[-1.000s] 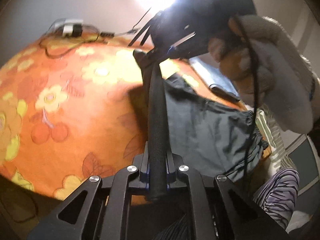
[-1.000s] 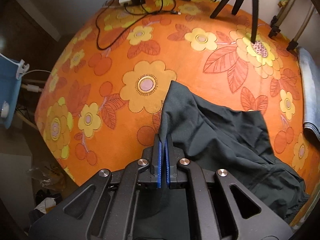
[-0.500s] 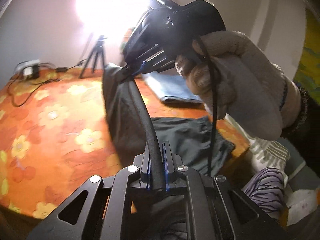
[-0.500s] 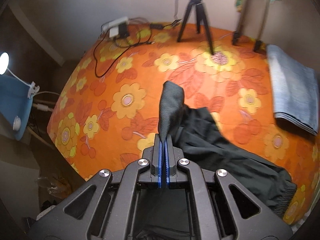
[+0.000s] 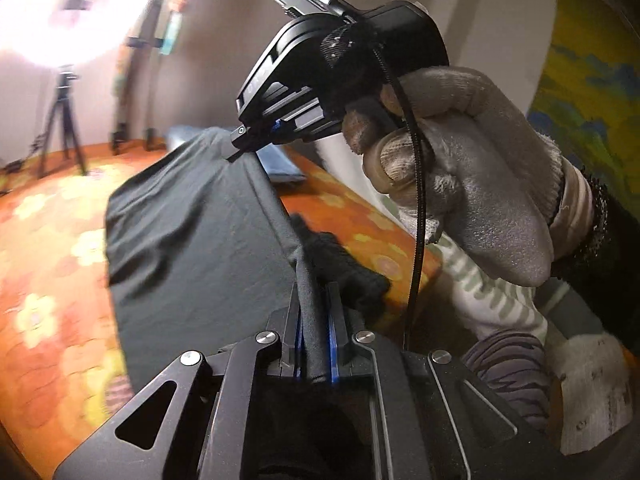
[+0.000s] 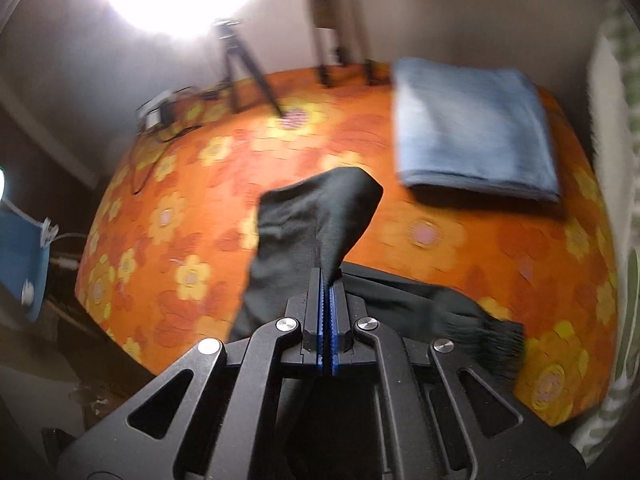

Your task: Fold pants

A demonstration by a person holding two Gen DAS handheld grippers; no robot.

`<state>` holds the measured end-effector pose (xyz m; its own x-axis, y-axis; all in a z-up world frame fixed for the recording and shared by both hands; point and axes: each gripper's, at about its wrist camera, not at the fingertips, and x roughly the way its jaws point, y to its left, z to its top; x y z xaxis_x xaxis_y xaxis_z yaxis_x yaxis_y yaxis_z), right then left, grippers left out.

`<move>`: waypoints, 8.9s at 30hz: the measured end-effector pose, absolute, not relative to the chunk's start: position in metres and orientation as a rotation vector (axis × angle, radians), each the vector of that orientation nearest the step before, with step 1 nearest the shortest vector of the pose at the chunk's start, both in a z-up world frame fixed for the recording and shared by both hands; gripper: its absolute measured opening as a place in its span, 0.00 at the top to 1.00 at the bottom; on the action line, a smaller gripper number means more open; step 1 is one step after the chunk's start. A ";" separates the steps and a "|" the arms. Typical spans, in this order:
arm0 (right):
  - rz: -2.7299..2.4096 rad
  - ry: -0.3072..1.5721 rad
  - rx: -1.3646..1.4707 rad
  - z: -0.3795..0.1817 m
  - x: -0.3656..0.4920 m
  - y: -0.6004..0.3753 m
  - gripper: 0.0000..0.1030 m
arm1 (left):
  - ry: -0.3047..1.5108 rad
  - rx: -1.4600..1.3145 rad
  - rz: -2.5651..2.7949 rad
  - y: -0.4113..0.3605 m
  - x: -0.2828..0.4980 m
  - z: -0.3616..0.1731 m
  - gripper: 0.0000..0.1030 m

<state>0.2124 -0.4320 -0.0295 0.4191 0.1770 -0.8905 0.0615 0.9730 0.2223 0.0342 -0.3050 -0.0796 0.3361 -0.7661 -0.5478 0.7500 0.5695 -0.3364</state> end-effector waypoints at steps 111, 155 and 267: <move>0.058 0.906 0.241 0.004 0.161 -0.505 0.62 | 0.886 0.006 -0.662 -0.138 0.062 -0.047 0.70; 0.061 1.046 0.574 -0.145 0.104 -0.591 0.07 | 1.147 -0.131 -0.745 -0.267 0.203 -0.113 0.63; -0.020 0.681 0.233 -0.008 0.127 -0.569 0.86 | 0.744 -0.057 -0.861 -0.352 0.238 -0.015 0.89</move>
